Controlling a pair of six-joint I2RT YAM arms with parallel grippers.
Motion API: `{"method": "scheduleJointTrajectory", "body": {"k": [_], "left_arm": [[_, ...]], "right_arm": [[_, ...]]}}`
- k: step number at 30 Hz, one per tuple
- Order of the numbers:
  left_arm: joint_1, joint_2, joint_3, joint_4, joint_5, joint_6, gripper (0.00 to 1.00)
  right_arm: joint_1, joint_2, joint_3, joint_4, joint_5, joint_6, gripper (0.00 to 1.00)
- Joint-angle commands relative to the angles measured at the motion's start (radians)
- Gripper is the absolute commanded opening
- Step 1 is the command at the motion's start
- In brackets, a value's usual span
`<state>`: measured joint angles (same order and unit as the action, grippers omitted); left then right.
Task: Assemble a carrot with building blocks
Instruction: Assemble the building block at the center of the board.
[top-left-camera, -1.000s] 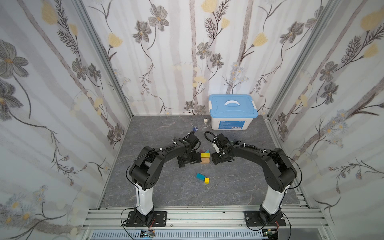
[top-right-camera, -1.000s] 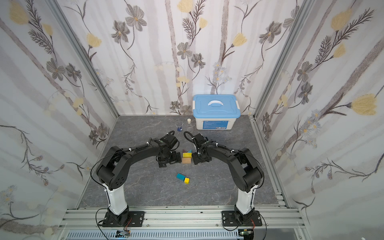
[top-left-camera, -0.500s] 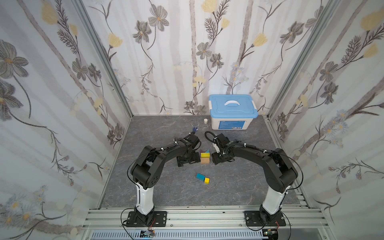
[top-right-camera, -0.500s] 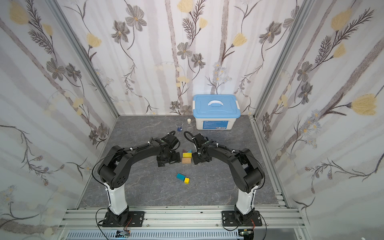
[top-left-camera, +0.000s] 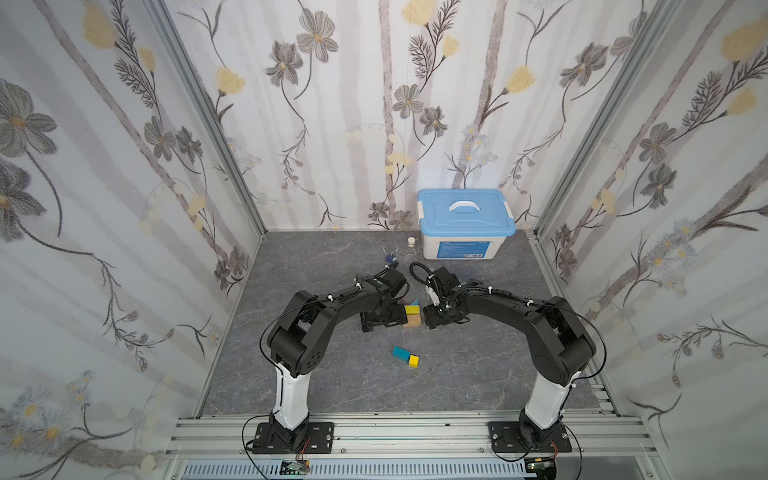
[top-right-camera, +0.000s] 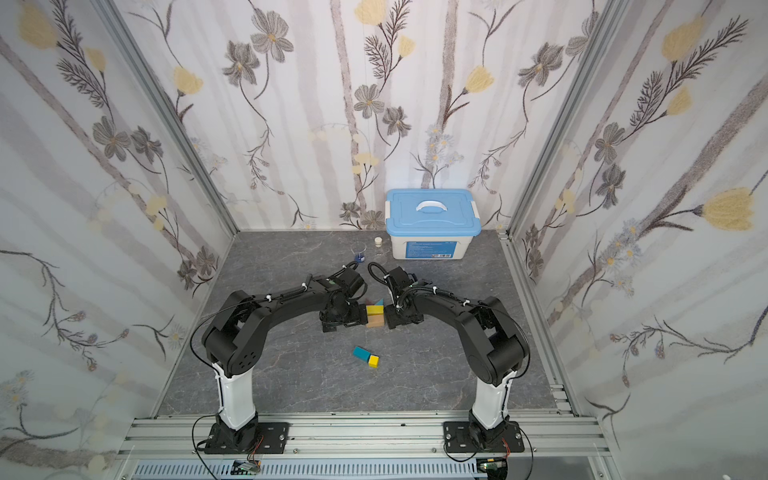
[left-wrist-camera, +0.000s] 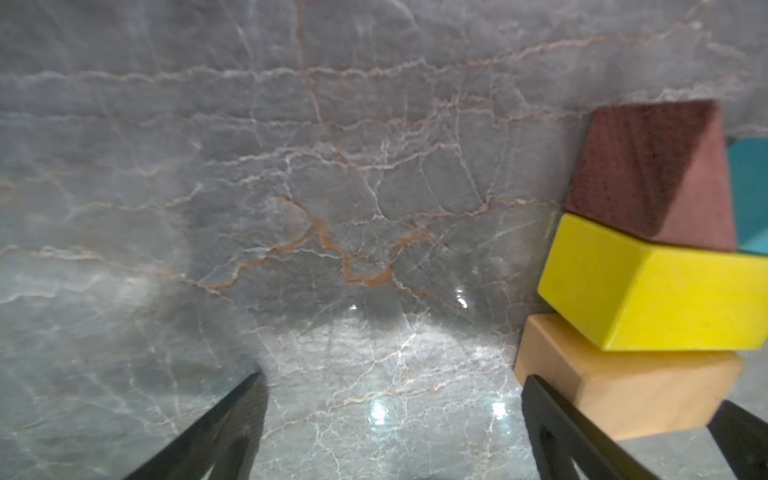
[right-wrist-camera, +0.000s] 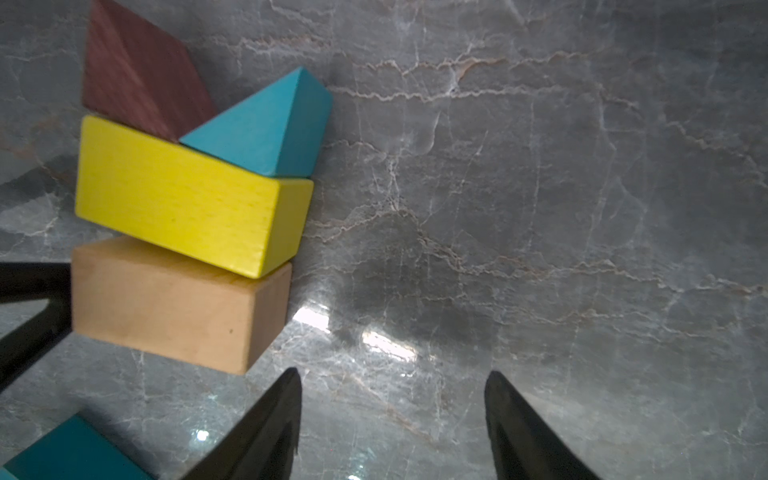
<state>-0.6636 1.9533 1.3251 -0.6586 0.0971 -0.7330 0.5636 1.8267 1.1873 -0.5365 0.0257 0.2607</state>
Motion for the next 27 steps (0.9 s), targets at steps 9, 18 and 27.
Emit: {"method": "scheduleJointTrajectory", "body": {"k": [9,18,27], "left_arm": [[0.005,0.017,0.034,-0.023,-0.055,-0.003,1.00],[0.015,0.005,0.048,-0.039,-0.071,-0.003,1.00],[0.024,-0.201,-0.044,-0.060,-0.150,-0.016,1.00]], "right_arm": [[0.007,0.013,0.014,-0.003,-0.026,0.000,0.68],[0.010,-0.019,0.009,-0.010,-0.016,0.003,0.68],[0.098,-0.127,-0.017,-0.076,-0.051,-0.011,0.66]]}}
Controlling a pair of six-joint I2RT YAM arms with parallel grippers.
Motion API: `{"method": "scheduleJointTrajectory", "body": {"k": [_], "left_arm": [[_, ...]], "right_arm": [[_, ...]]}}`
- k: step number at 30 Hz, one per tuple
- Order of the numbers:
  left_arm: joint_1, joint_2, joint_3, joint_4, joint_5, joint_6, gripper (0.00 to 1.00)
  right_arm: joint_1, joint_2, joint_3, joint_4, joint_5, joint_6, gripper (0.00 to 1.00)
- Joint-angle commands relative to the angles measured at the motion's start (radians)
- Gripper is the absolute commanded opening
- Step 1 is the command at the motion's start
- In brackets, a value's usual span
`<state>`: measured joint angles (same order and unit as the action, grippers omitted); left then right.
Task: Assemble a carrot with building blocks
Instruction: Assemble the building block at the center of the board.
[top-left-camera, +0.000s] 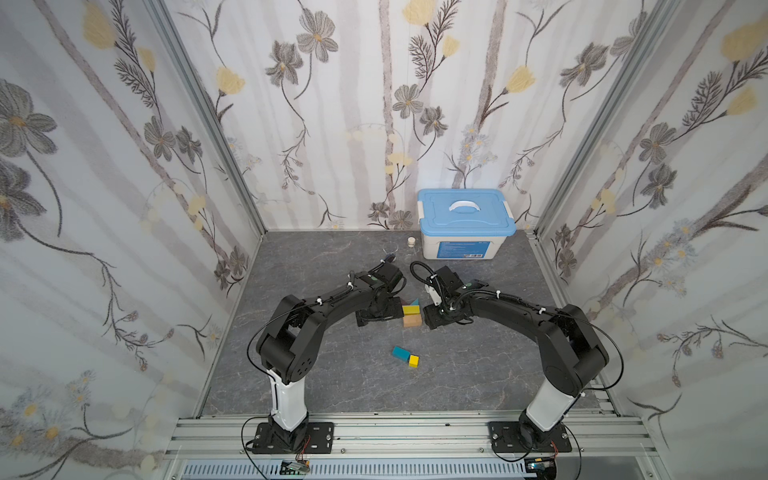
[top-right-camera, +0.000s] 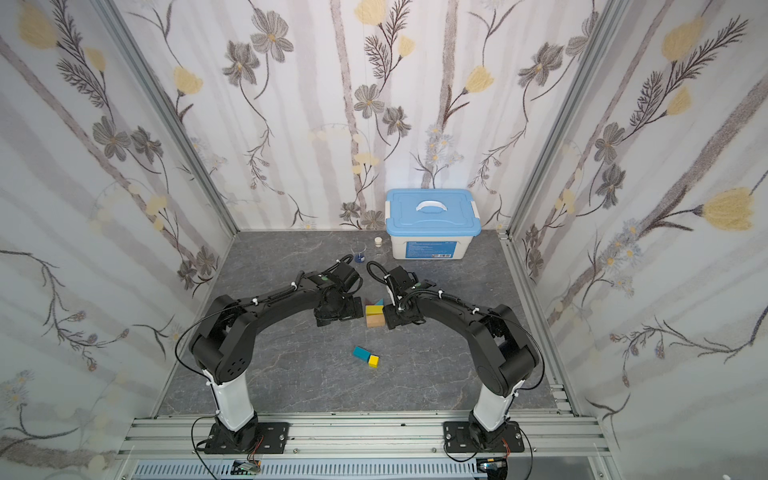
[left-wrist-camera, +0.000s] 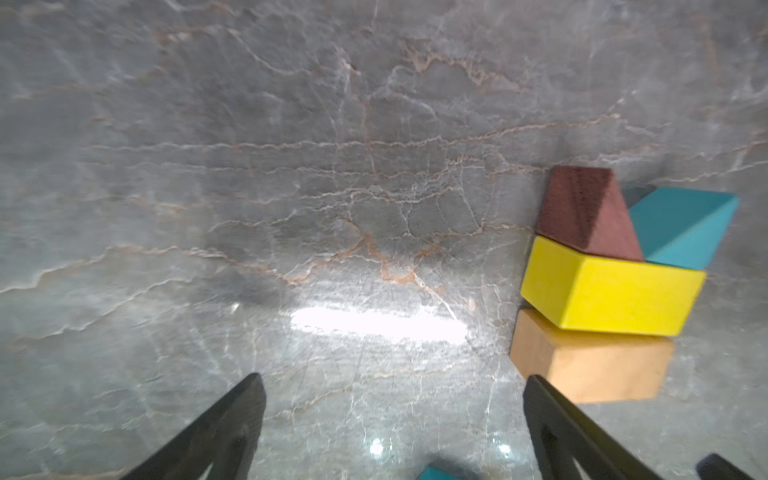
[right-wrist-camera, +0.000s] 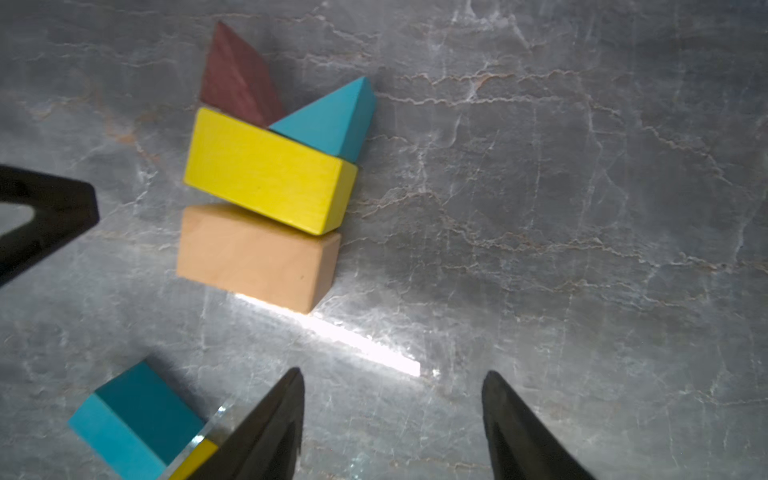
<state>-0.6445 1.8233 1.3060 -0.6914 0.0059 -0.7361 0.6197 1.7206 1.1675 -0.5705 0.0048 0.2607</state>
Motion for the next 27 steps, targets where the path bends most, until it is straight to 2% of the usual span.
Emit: {"method": "scheduleJointTrajectory", "body": {"k": [1,4,9,15,19,21,24,27], "left_arm": [[0.011,-0.117,-0.048,-0.024,-0.077,-0.022,1.00],[0.042,-0.236,-0.121,-0.037,-0.122,-0.067,1.00],[0.089,-0.402,-0.258,-0.040,-0.139,-0.142,1.00],[0.101,-0.504,-0.351,-0.040,-0.141,-0.199,1.00],[0.102,-0.527,-0.381,-0.027,-0.136,-0.208,1.00],[0.102,-0.526,-0.384,-0.022,-0.133,-0.209,1.00],[0.103,-0.522,-0.383,-0.020,-0.134,-0.202,1.00],[0.107,-0.515,-0.383,-0.010,-0.129,-0.199,1.00]], "right_arm": [[0.068,-0.023,0.003,-0.047,-0.042,-0.022,0.66],[0.126,-0.001,0.011,-0.046,-0.100,-0.062,0.65],[0.217,0.064,0.052,-0.045,-0.100,-0.140,0.68],[0.280,0.107,0.073,-0.050,-0.099,-0.181,0.69],[0.291,0.115,0.055,-0.050,-0.100,-0.193,0.69],[0.331,0.132,0.066,-0.057,-0.099,-0.208,0.69],[0.347,0.157,0.082,-0.064,-0.061,-0.209,0.62],[0.348,0.176,0.093,-0.069,-0.034,-0.203,0.49]]}}
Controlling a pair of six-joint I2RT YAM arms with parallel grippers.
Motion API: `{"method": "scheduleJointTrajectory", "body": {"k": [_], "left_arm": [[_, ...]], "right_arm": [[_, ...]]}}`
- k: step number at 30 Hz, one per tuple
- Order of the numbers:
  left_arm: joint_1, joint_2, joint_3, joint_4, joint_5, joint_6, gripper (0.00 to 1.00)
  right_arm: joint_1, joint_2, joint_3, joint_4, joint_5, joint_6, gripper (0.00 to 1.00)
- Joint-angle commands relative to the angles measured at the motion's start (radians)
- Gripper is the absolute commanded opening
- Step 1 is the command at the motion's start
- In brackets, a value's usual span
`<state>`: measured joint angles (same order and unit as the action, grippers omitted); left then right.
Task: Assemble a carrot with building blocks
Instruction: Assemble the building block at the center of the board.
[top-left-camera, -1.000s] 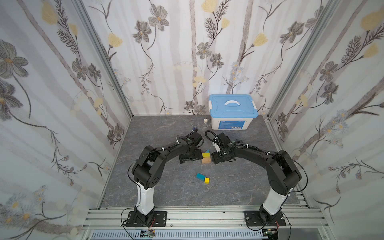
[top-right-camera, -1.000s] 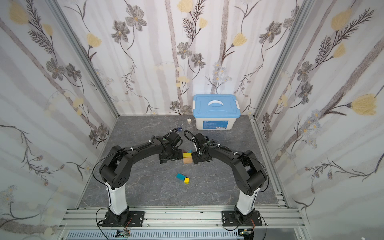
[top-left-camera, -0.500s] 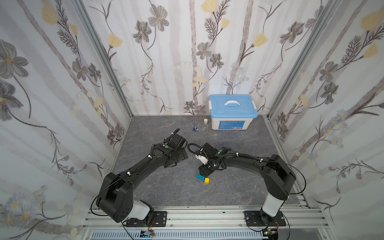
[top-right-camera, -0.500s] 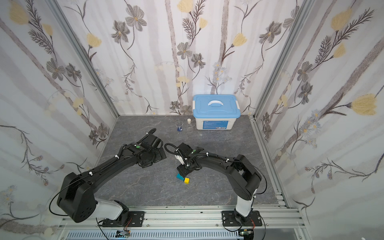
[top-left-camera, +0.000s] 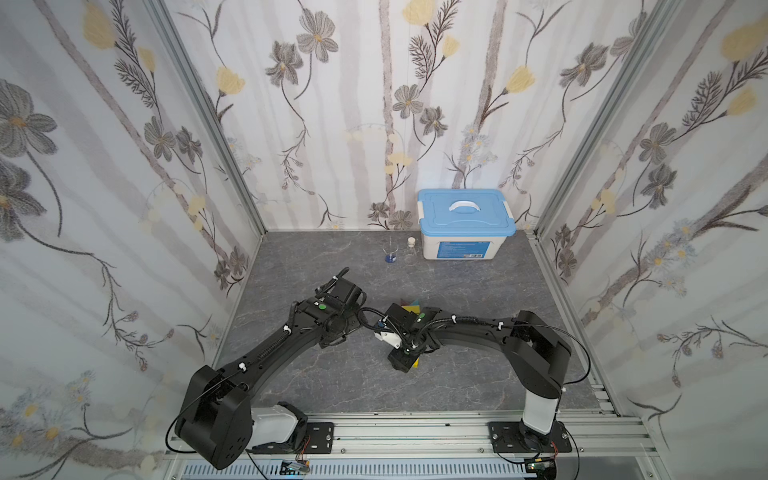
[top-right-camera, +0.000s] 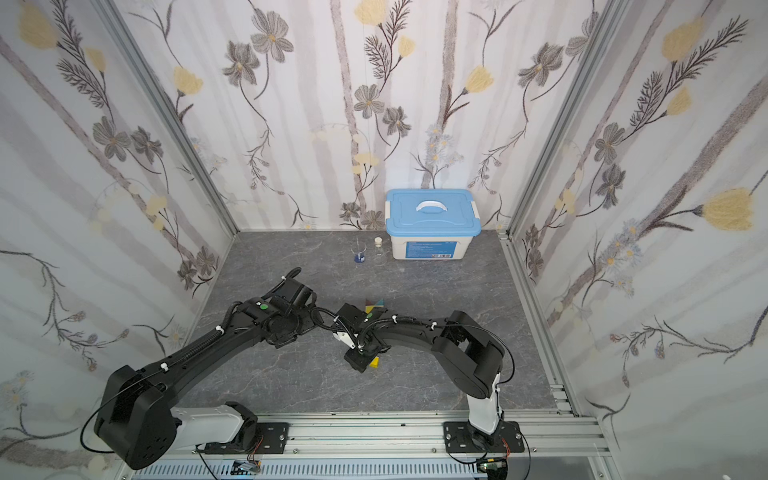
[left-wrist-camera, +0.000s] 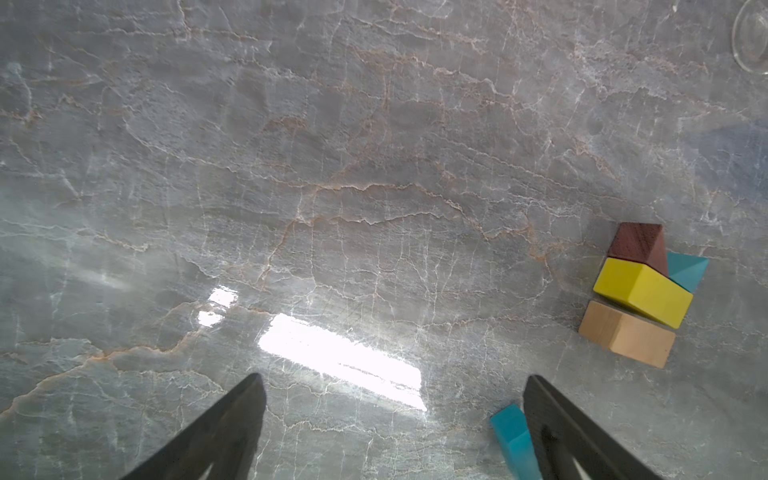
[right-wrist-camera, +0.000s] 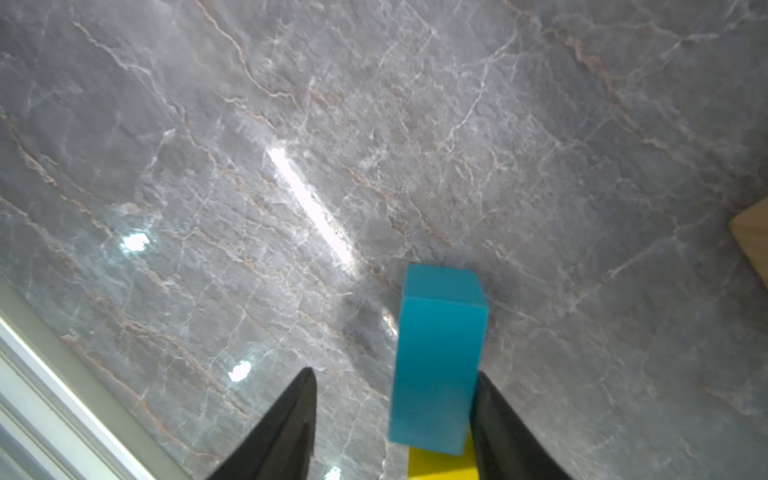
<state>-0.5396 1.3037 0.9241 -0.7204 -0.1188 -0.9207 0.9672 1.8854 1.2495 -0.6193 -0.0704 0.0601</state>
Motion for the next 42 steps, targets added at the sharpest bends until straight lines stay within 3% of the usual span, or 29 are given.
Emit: {"method": "scheduleJointTrajectory", "body": {"k": [1,4,6,9,15,24,33,42], "left_arm": [[0.003,0.006,-0.001,0.018,-0.003,-0.015,1.00],[0.004,0.012,0.002,0.021,-0.002,-0.011,1.00],[0.004,0.020,0.004,0.024,0.001,-0.007,1.00],[0.007,0.020,0.012,0.022,-0.002,-0.004,1.00],[0.023,-0.078,-0.018,0.039,-0.035,-0.037,1.00],[0.040,-0.065,-0.025,0.064,0.002,-0.054,1.00],[0.040,-0.047,-0.021,0.082,0.020,-0.052,1.00],[0.039,-0.004,-0.011,0.100,0.034,-0.051,1.00]], "right_arm": [[0.001,0.015,0.014,-0.022,0.051,-0.002,0.47],[-0.003,0.020,0.028,-0.026,0.096,-0.010,0.26],[-0.013,0.030,0.052,-0.033,0.110,-0.017,0.25],[-0.025,0.028,0.079,-0.045,0.117,-0.035,0.14],[-0.086,-0.039,0.083,-0.062,0.103,-0.144,0.03],[-0.114,-0.036,0.081,-0.133,0.049,-0.281,0.04],[-0.147,0.013,0.086,-0.136,0.101,-0.306,0.06],[-0.162,0.059,0.103,-0.134,0.126,-0.313,0.14]]}}
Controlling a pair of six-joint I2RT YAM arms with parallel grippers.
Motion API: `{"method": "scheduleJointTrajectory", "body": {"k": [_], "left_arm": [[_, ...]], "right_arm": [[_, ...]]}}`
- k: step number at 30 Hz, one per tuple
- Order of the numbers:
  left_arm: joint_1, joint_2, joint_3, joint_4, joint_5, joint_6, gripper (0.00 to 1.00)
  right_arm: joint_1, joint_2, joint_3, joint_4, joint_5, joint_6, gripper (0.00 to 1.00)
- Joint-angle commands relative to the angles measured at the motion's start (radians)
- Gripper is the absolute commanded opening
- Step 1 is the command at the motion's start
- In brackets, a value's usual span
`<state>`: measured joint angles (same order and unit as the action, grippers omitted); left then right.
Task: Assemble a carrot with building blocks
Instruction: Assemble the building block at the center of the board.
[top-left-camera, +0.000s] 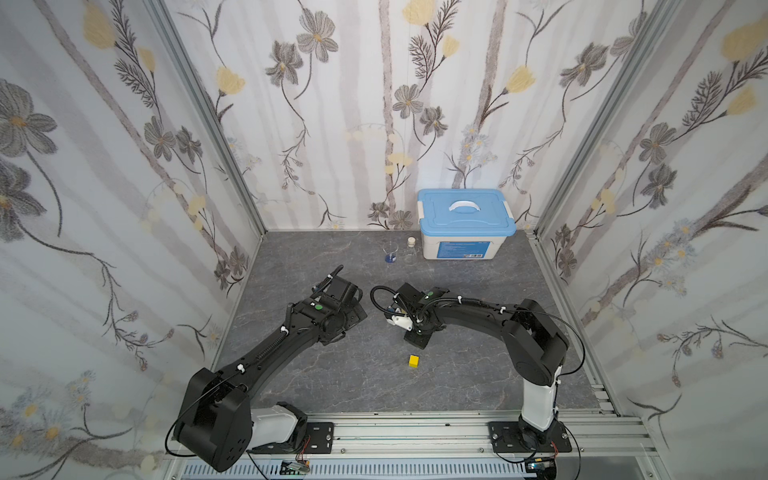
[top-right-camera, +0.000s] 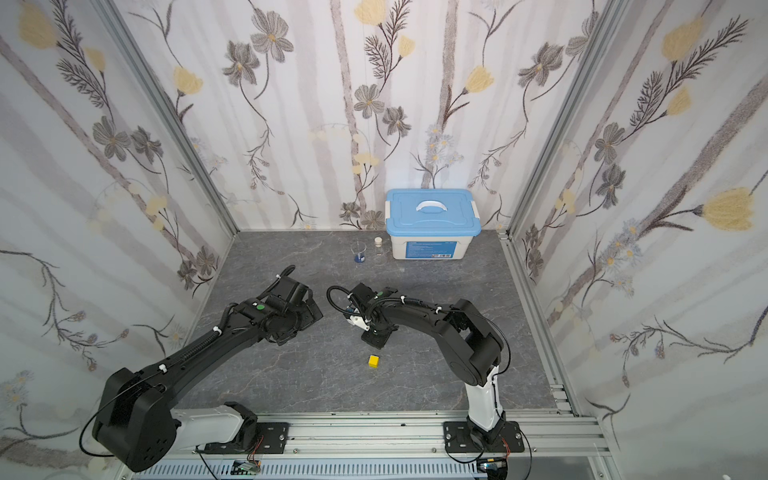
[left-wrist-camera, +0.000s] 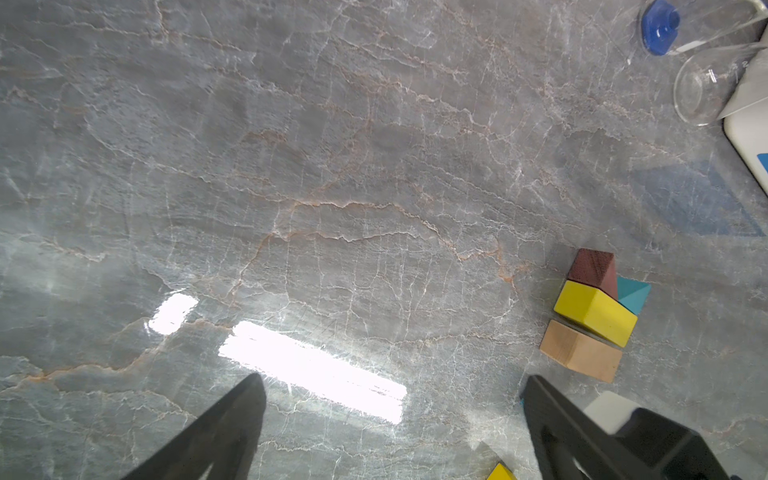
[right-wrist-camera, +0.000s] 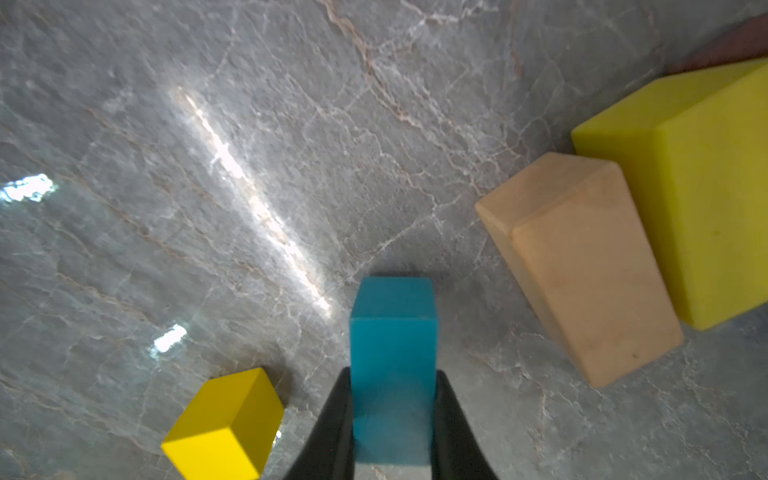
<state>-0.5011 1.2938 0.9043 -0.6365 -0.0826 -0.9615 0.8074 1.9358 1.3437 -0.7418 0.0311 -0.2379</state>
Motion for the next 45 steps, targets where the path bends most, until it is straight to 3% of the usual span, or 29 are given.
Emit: {"method": "scheduleJointTrajectory", "body": {"k": [1,11,21,29,35,38,45], "left_arm": [[0.001,0.007,0.009,0.017,-0.003,-0.011,1.00],[0.001,0.019,0.009,0.023,0.005,-0.010,1.00],[-0.010,0.025,0.007,0.037,0.008,-0.015,1.00],[-0.019,0.004,0.020,0.029,-0.004,0.005,1.00],[-0.016,-0.029,0.041,-0.020,-0.052,0.024,1.00],[-0.011,-0.109,0.004,0.007,-0.087,0.009,1.00],[0.003,-0.121,-0.005,-0.011,-0.091,0.015,1.00]], "right_arm": [[-0.007,0.012,0.011,-0.011,0.026,-0.017,0.15],[-0.024,0.028,0.027,0.013,0.005,-0.015,0.20],[-0.026,0.004,0.015,0.016,0.013,0.004,0.38],[-0.039,-0.135,-0.014,-0.004,-0.038,0.089,0.46],[-0.021,-0.226,-0.088,-0.023,-0.121,0.165,0.48],[-0.007,-0.257,-0.133,-0.020,-0.152,0.214,0.48],[0.078,-0.273,-0.219,0.010,-0.100,0.250,0.50]]}}
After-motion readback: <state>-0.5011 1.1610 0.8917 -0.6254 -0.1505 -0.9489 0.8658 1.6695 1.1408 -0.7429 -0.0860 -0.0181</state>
